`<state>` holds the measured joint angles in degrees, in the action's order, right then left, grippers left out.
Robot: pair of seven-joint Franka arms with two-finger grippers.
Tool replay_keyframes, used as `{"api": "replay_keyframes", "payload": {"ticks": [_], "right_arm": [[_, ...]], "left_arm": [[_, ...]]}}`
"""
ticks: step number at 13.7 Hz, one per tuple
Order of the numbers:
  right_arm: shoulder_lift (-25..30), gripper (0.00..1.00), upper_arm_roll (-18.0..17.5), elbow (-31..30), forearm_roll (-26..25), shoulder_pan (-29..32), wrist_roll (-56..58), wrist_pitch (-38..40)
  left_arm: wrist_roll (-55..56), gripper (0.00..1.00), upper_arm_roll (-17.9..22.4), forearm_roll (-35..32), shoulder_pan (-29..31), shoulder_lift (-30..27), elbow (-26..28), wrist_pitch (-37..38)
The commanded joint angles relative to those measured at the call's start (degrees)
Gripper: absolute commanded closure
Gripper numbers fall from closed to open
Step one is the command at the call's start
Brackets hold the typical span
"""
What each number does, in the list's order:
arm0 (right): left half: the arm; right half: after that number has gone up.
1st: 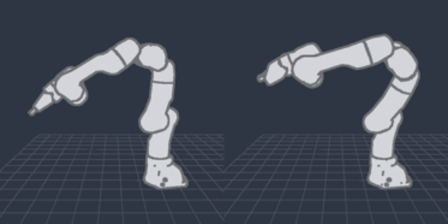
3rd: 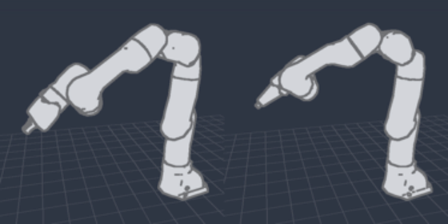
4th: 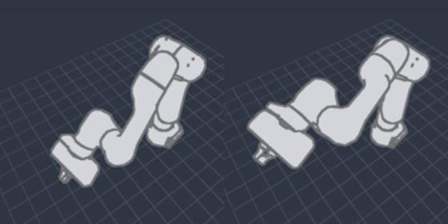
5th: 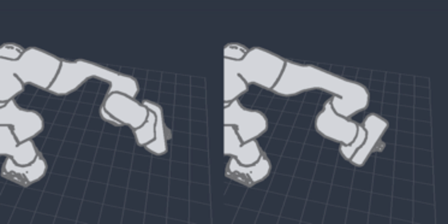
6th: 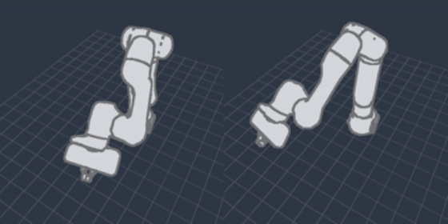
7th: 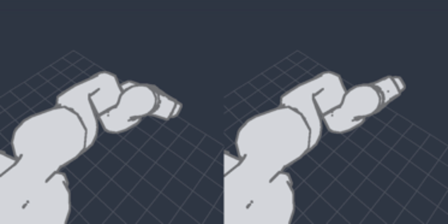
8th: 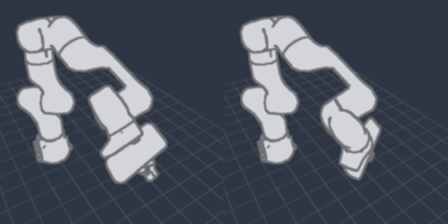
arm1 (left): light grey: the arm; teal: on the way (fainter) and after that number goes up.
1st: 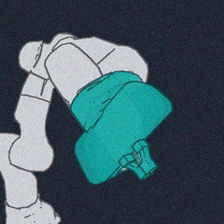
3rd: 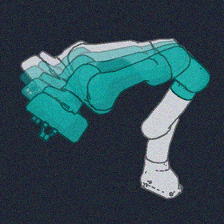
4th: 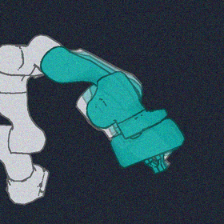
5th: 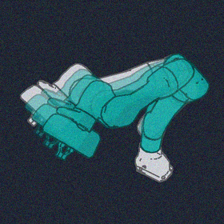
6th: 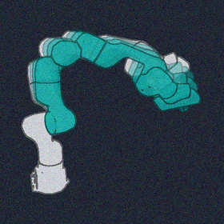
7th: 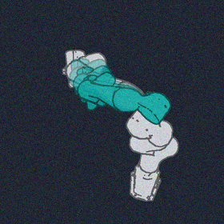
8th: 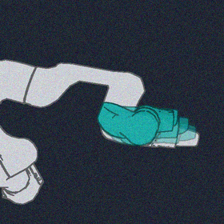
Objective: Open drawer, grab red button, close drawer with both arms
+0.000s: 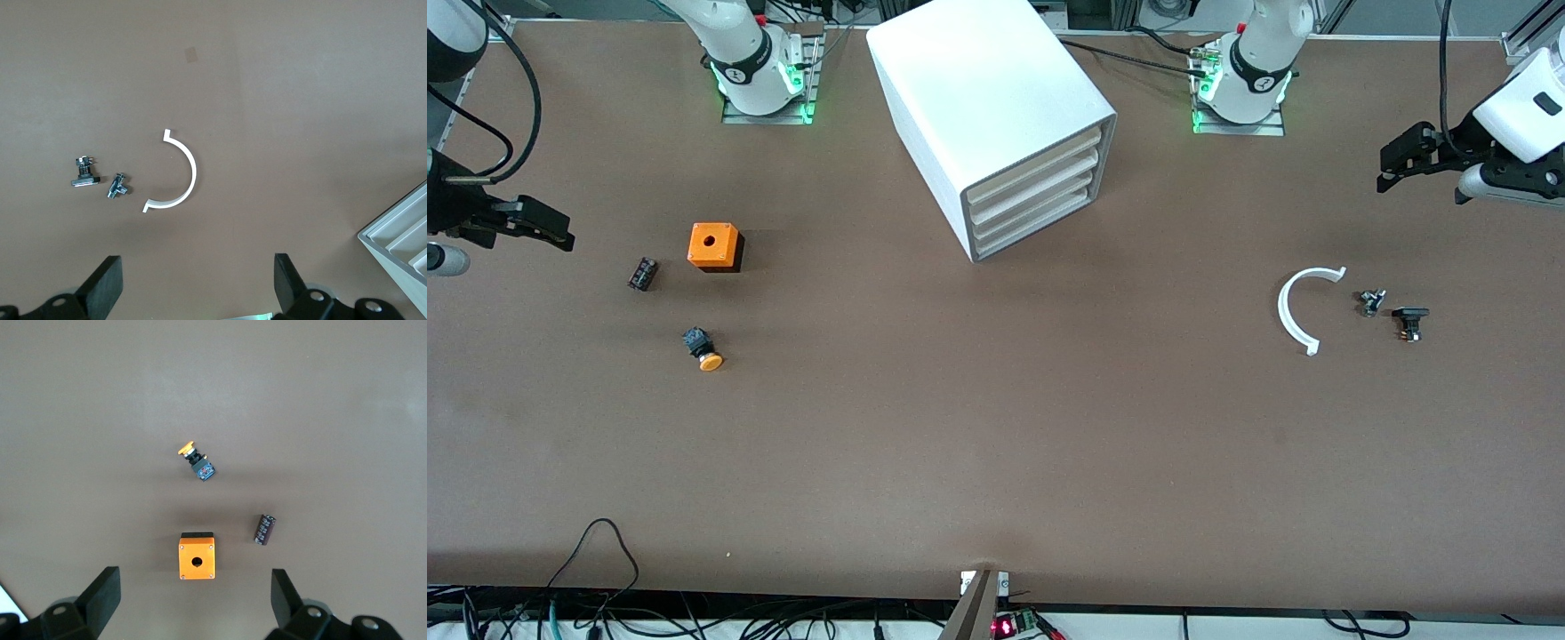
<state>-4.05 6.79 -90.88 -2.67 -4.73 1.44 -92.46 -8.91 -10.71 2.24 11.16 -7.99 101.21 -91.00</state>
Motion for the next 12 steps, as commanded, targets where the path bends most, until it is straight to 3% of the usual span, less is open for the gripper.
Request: {"api": "replay_keyframes", "payload": {"ticks": [1,3,12], "right_arm": [[5.08,0.00,-0.63,-6.03,0.91,0.78,0.32,-1.31],[5.90,0.00,-0.63,-7.12,0.82,0.78,-0.30,-1.58],[6.34,0.00,-0.63,-7.21,0.82,0.78,-0.30,-0.71]], "left_arm": [[-3.38,0.00,-0.54,-0.75,0.88,-0.01,-0.50,-0.92],[-4.10,0.00,-0.54,-0.66,2.02,2.69,-3.81,-0.41],[-3.32,0.00,-0.54,-0.75,2.37,3.15,-4.18,-0.06]]}}
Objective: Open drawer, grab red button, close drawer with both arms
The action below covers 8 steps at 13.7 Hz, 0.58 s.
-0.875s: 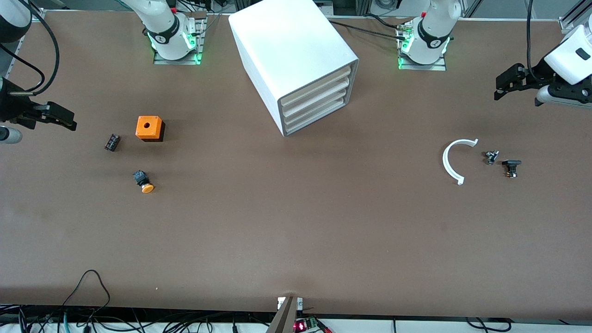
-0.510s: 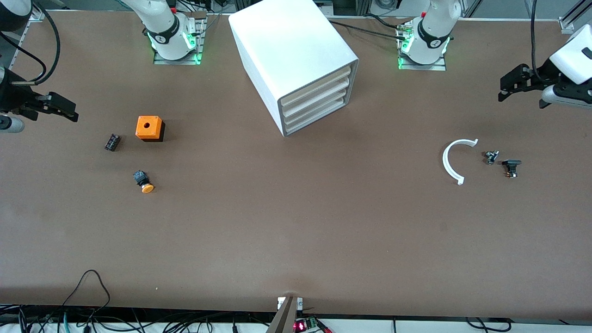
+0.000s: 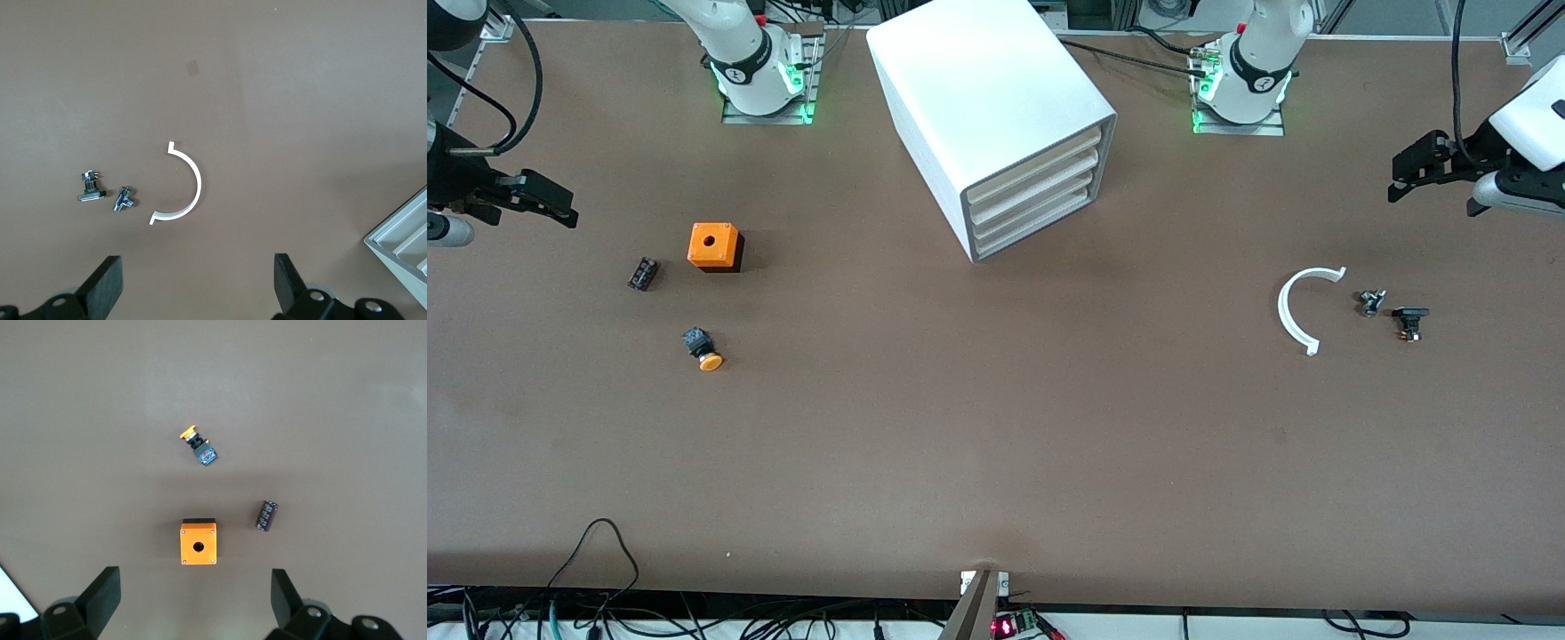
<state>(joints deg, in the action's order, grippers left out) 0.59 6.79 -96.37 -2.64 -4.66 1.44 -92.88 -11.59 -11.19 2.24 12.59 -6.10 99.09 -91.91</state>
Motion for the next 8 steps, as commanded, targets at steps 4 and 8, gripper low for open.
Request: {"api": "replay_keyframes", "payload": {"ticks": [4,8], "right_arm": [[1.69,0.00,-0.55,-1.63,0.89,0.71,-0.29,0.51],[1.69,0.00,-0.63,-1.71,0.80,0.71,-0.29,-0.02]], "left_arm": [[-0.98,0.00,-0.76,-1.36,0.95,7.21,-2.66,1.65],[-1.77,0.00,-0.85,5.11,1.39,13.21,0.04,3.14]]}}
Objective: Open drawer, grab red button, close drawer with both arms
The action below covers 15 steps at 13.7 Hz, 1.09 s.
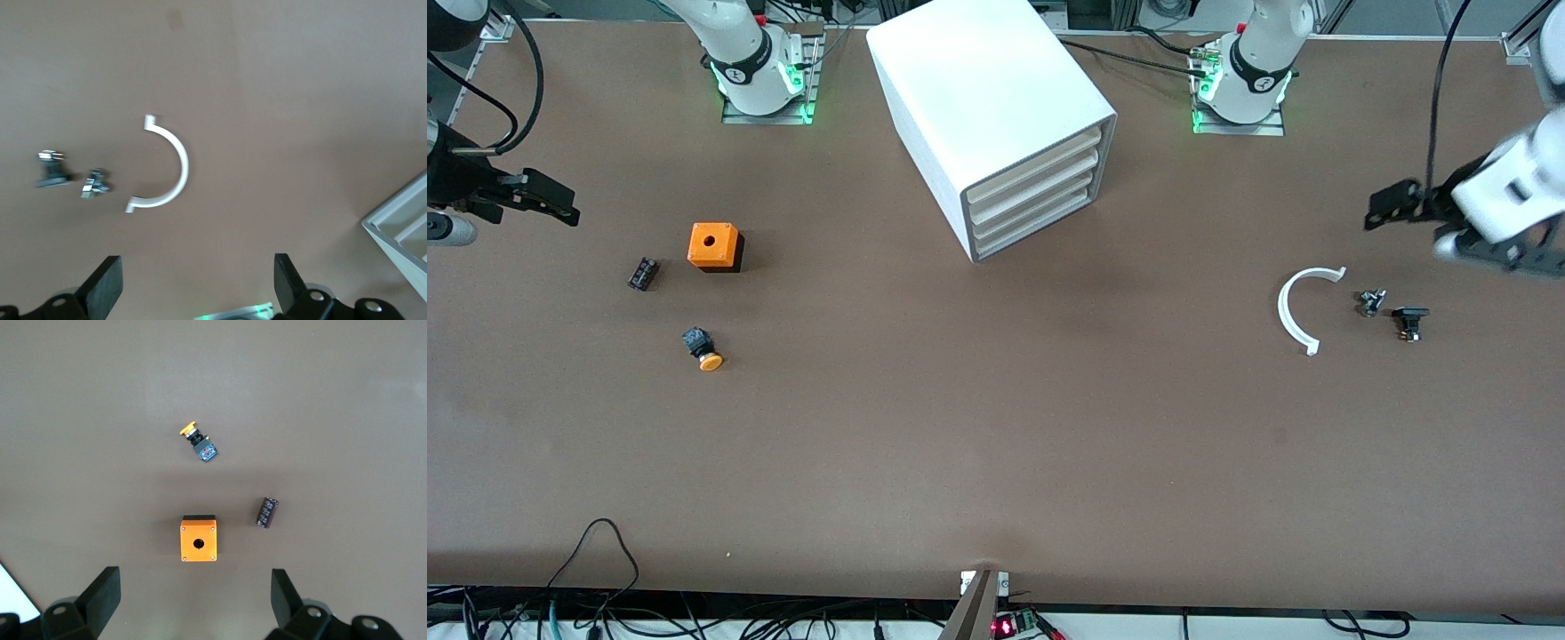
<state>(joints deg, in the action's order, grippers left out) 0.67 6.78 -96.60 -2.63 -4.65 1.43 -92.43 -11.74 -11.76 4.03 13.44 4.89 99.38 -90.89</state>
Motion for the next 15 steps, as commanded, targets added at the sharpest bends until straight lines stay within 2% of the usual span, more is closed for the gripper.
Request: {"api": "replay_keyframes", "payload": {"ticks": [1,4,6,9,11,12,13,15], "right_arm": [[1.62,0.00,-0.63,-1.49,0.78,0.69,-0.29,-0.47],[1.62,0.00,-0.63,-1.49,0.87,0.69,-0.29,-0.47],[1.62,0.00,-0.63,-1.49,0.87,0.69,-0.29,-0.38],[1.62,0.00,-0.54,-1.49,0.87,0.69,-0.29,-0.38],[1.53,0.00,-0.46,-1.49,0.87,0.69,-0.29,-0.47],[1.53,0.00,-0.37,-1.49,0.96,0.78,-0.29,-0.47],[1.53,0.00,-0.37,-1.49,0.96,0.78,-0.29,-0.47],[1.53,0.00,-0.37,-1.49,0.96,0.78,-0.29,-0.56]], "left_arm": [[-3.88,0.00,-0.28,5.35,0.53,3.44,0.89,2.30],[-11.10,0.00,-0.28,16.76,0.53,8.45,5.55,2.04],[-11.11,0.00,-0.54,22.92,-0.25,12.84,9.32,0.29],[-11.11,0.00,-3.26,31.10,-1.13,16.72,13.55,-0.43],[-11.20,0.00,-6.85,36.02,-2.01,17.25,18.19,-2.95],[-12.42,0.00,-9.74,37.87,-2.01,17.08,21.35,-6.80],[-14.00,0.00,-14.38,39.28,-2.02,16.90,24.69,-12.06],[-14.10,0.00,-17.32,39.74,-2.89,16.82,26.91,-17.63]]}}
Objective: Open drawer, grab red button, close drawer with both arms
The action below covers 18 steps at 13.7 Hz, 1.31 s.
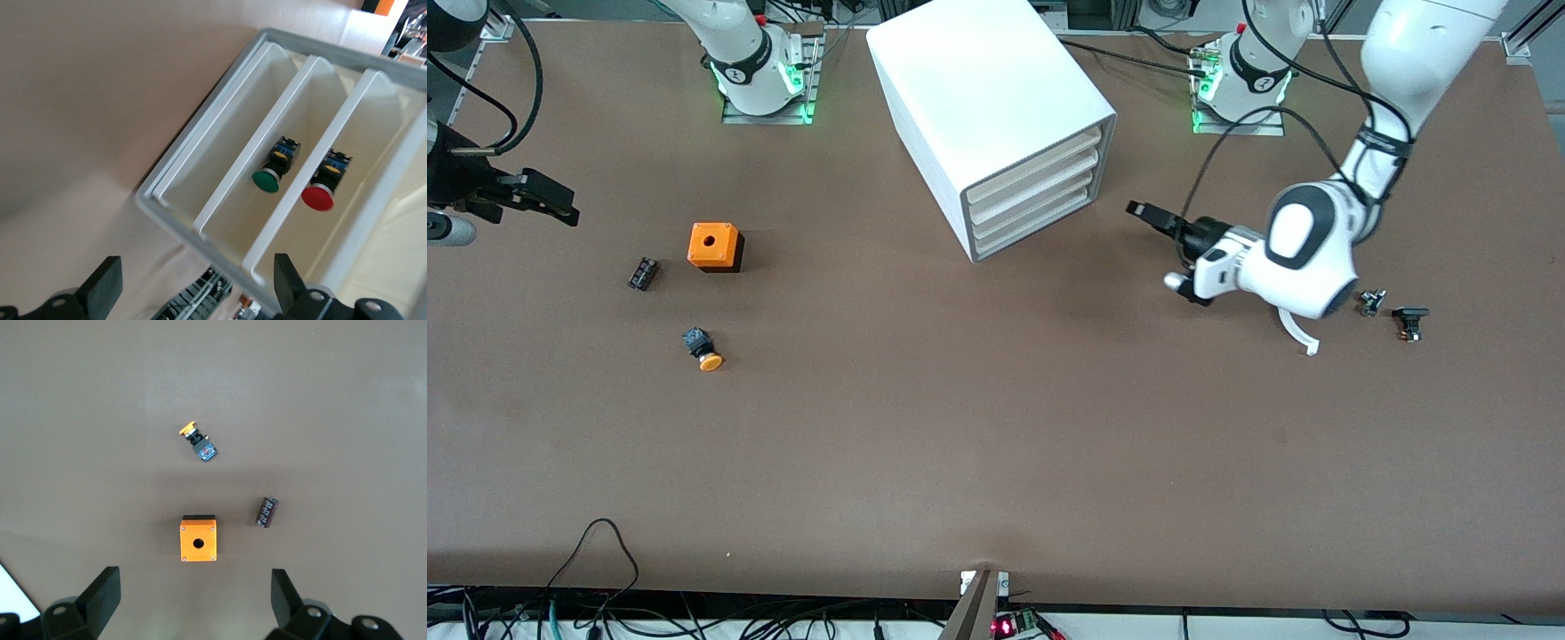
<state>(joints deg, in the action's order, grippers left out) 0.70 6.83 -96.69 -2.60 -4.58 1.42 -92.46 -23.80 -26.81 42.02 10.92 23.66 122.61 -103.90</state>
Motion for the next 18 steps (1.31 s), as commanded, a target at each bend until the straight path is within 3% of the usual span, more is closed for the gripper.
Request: {"api": "replay_keyframes", "payload": {"ticks": [1,8,10,12,14,16,18], "right_arm": [[1.50,0.00,-0.42,-1.40,0.93,0.71,-0.28,-0.53],[1.41,0.00,-0.42,-1.40,0.85,0.63,-0.28,-0.53],[1.41,0.00,-0.42,-1.39,0.85,0.71,-0.19,-0.44],[1.41,0.00,-0.42,-1.31,0.85,0.63,-0.10,-0.44],[1.41,0.00,-0.42,-1.22,0.85,0.63,0.08,-0.53],[1.41,0.00,-0.42,-1.31,0.85,0.63,0.25,-0.44],[1.41,0.00,-0.42,-1.31,0.85,0.63,0.25,-0.62]], "left_arm": [[-2.12,0.00,-2.97,1.84,-0.46,-2.04,4.30,-5.77],[-1.51,0.02,-8.95,8.59,-0.64,-3.18,6.85,-5.96],[-1.51,0.18,-10.35,9.13,-0.64,-3.45,7.73,-7.70],[-1.25,0.62,-12.12,9.22,-0.72,-3.27,8.79,-10.52],[-1.42,1.00,-12.12,9.05,-0.90,-3.18,9.32,-11.23],[-1.24,1.00,-11.60,8.26,-0.55,-3.36,9.05,-11.15],[-2.04,1.00,-7.41,5.38,0.76,-3.53,7.31,-11.50]]}}
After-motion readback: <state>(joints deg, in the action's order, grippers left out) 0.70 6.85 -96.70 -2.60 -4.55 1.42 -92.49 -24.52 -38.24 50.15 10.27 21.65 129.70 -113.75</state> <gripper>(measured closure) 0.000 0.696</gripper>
